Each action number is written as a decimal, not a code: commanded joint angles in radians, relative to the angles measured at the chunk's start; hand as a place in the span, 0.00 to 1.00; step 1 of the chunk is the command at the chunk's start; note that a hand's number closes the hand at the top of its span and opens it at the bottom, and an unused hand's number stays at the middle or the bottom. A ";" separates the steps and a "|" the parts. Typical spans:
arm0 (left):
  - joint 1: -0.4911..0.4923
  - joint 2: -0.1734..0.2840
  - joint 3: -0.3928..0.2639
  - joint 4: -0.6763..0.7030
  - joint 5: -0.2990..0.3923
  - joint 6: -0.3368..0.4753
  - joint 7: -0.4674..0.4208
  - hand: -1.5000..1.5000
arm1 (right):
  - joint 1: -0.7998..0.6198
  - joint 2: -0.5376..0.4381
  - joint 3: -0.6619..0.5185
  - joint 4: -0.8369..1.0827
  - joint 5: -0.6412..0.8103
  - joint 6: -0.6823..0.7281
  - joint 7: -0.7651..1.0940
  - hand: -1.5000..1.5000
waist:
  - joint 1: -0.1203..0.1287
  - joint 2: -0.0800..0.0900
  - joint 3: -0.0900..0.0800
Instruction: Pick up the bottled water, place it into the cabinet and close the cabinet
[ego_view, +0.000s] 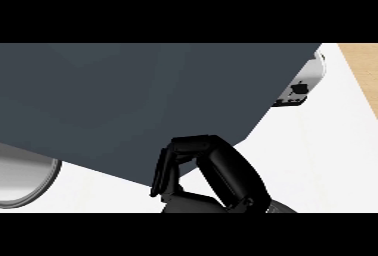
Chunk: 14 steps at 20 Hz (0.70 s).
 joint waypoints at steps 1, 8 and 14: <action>0.044 -0.021 0.071 0.023 0.035 -0.081 0.006 0.00 | -0.113 0.006 -0.136 0.108 -0.118 0.012 -0.010 1.00 | -0.001 -0.001 0.000; 0.063 -0.042 0.130 0.012 0.100 -0.129 0.049 0.00 | -0.233 -0.039 -0.375 0.353 -0.240 0.217 -0.100 1.00 | -0.004 0.002 0.001; 0.026 -0.051 0.206 0.102 0.134 -0.199 0.058 0.00 | -0.367 -0.068 -0.432 0.530 -0.237 0.306 -0.108 1.00 | -0.005 0.002 0.000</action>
